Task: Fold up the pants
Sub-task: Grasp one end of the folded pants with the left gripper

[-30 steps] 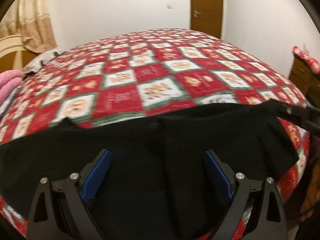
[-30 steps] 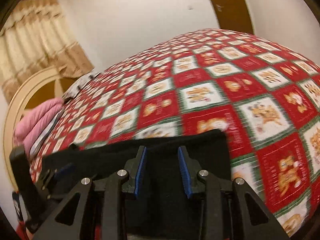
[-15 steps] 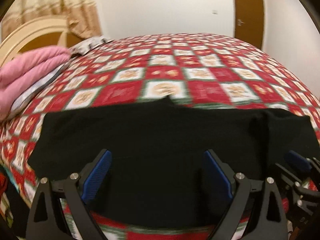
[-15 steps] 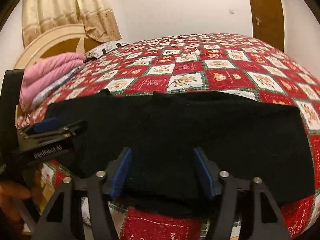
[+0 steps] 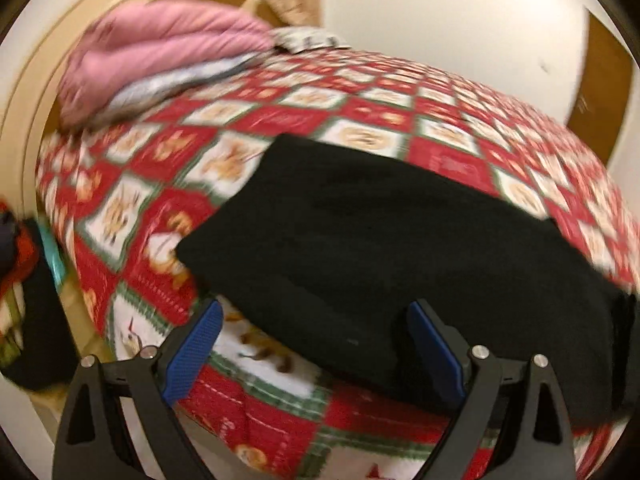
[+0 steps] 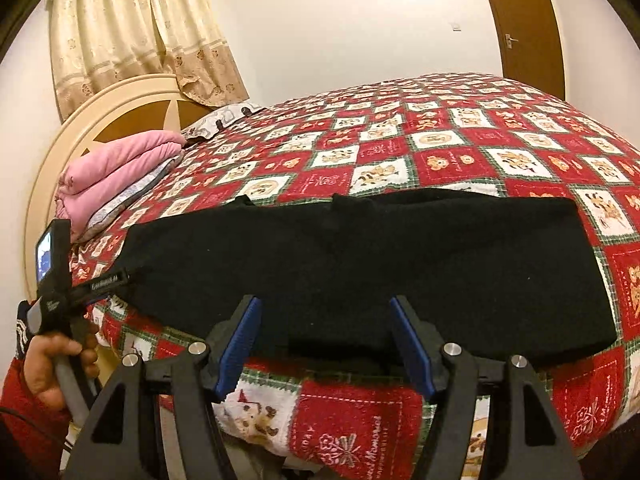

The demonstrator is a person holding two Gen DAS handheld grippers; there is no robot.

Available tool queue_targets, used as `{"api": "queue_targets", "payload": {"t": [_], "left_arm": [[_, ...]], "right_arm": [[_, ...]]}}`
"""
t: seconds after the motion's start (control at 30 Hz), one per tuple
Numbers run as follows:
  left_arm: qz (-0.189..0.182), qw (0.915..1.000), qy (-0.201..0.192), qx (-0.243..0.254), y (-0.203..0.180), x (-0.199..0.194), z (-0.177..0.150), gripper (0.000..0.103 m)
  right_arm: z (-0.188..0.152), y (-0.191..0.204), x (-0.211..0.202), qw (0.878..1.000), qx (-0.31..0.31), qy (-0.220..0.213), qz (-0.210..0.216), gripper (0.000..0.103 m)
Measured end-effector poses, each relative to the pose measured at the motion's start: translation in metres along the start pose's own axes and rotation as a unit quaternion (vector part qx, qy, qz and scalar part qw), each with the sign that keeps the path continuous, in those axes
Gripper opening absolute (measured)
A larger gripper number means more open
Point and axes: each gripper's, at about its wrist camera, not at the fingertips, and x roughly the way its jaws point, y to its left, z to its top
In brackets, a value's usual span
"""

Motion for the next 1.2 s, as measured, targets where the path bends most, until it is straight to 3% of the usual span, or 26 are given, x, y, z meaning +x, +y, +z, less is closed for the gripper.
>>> {"api": "queue_targets", "payload": {"t": [0.13,0.37,0.47,0.53,0.6,0.63,0.77,0.8,0.9,1.0,1.07,1.1,1.13,1.2], "left_arm": [[-0.042,0.9966,0.017,-0.068,0.014,0.017,0.01,0.096],[-0.037,0.9948,0.01,-0.094,0.01,0.026,0.019,0.096],[-0.023,0.9964,-0.007,-0.081,0.009,0.022,0.018,0.076],[-0.026,0.9968,-0.019,-0.073,0.011,0.019,0.018,0.052],[-0.03,0.9969,-0.023,-0.07,0.011,0.017,0.019,0.037],[-0.028,0.9974,-0.024,-0.062,0.009,0.016,0.02,0.036],[0.003,0.9989,-0.03,-0.036,-0.002,0.014,0.019,0.036],[0.006,0.9989,-0.028,-0.038,-0.003,0.016,0.019,0.041],[-0.003,0.9975,-0.019,-0.067,0.004,0.021,0.022,0.055],[-0.011,0.9969,-0.018,-0.075,0.004,0.022,0.023,0.057],[-0.019,0.9977,-0.029,-0.057,0.0,0.021,0.022,0.043],[-0.028,0.9978,-0.035,-0.048,-0.002,0.02,0.022,0.027],[-0.045,0.9975,-0.036,-0.041,-0.003,0.02,0.022,0.02],[-0.047,0.9975,-0.037,-0.038,-0.004,0.018,0.022,0.018]], "right_arm": [[-0.001,-0.002,0.001,1.0,0.005,0.006,0.002,0.068],[0.001,-0.008,-0.001,1.0,0.021,0.01,0.004,0.068],[0.001,-0.008,-0.004,1.0,0.022,0.006,0.005,0.068],[0.002,-0.008,-0.004,1.0,0.023,0.006,0.005,0.068],[0.001,-0.009,-0.004,1.0,0.025,0.008,0.004,0.068],[0.002,-0.009,-0.004,1.0,0.027,0.009,0.004,0.068],[0.003,-0.014,-0.005,0.999,0.039,0.01,0.001,0.068],[0.003,-0.015,-0.006,0.999,0.041,0.009,0.001,0.068],[0.003,-0.017,-0.006,0.999,0.044,0.01,0.0,0.068],[0.002,-0.018,-0.004,0.999,0.047,0.015,0.002,0.068],[0.001,-0.018,-0.002,0.999,0.05,0.019,0.003,0.068],[0.002,-0.019,-0.002,0.998,0.052,0.019,0.004,0.068],[0.001,-0.02,-0.002,0.998,0.054,0.019,0.004,0.068],[0.002,-0.023,-0.003,0.998,0.06,0.017,0.002,0.068]]}}
